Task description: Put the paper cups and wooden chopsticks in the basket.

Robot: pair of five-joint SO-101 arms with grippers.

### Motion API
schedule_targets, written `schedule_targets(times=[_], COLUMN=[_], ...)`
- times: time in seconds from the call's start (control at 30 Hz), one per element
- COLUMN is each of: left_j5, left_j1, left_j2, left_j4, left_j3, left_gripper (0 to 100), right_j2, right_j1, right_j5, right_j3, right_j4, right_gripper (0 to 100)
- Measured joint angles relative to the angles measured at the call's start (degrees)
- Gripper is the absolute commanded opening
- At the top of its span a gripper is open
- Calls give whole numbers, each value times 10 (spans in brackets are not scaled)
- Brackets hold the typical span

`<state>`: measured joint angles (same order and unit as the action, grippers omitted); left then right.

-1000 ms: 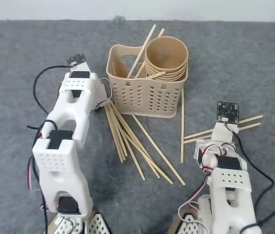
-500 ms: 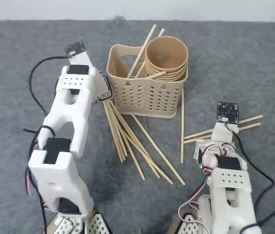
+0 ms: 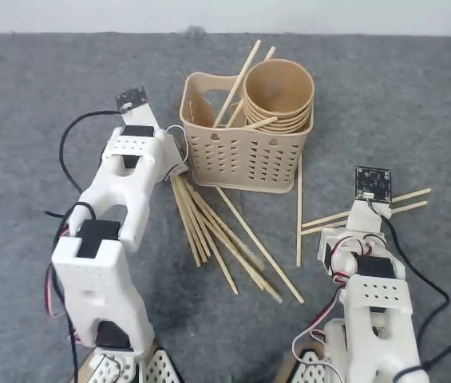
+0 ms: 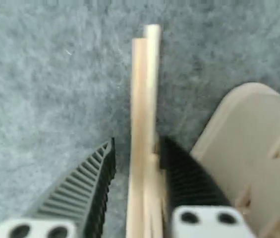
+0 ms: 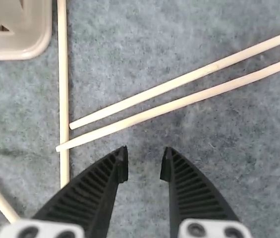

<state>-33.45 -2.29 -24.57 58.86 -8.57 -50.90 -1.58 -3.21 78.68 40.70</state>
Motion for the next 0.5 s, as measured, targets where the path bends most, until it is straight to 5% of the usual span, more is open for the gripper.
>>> schedule_targets(times=[0.5], left_j5=[2], left_j1=[5], left_j2=[193], left_j4=[94], left_j3=[-1], left_gripper=[12], right_j2=[0], right_j1=[0], right_j5=[0], right_j3=[0], right_j4=[0], right_gripper=[118])
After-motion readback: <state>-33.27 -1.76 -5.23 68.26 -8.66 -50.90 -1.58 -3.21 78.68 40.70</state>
